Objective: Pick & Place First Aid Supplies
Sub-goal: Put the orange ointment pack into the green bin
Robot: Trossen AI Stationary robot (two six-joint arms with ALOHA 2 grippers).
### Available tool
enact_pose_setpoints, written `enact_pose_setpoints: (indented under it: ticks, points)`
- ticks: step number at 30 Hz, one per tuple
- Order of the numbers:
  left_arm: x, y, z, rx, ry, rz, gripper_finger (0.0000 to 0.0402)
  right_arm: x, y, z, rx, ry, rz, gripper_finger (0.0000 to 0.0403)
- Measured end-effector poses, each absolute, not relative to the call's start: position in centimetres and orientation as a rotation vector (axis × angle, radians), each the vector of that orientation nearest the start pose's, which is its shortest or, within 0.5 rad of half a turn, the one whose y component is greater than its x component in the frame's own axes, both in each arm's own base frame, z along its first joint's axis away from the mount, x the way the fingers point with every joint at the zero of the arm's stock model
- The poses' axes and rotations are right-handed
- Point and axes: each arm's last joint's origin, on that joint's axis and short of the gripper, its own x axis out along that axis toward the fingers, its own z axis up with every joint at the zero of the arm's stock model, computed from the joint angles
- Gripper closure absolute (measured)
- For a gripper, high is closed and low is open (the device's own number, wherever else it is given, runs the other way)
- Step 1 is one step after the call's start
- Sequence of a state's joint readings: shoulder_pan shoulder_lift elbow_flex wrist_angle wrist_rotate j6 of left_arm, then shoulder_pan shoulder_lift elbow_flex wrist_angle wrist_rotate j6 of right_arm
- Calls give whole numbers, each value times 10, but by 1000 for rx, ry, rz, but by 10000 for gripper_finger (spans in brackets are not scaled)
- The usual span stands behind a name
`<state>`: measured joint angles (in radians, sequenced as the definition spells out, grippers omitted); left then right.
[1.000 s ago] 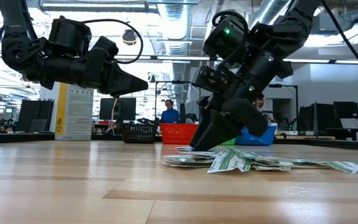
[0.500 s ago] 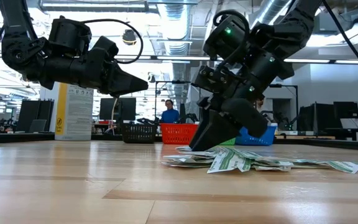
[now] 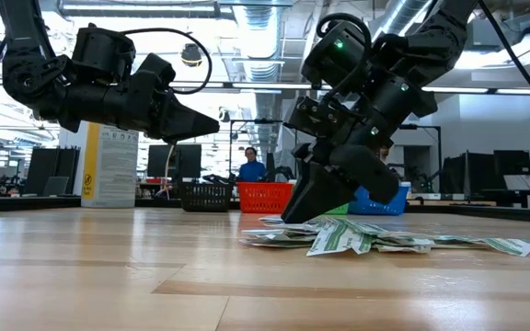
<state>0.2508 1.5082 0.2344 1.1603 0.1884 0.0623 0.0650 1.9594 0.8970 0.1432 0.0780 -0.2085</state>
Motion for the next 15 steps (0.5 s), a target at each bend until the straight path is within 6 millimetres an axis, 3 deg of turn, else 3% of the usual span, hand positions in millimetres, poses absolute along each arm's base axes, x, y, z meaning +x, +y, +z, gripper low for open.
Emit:
enact_pose_setpoints:
  ticks: [15]
  points:
    - [222, 51, 139, 38, 113, 59, 300, 350, 20, 86, -202, 917, 57, 380]
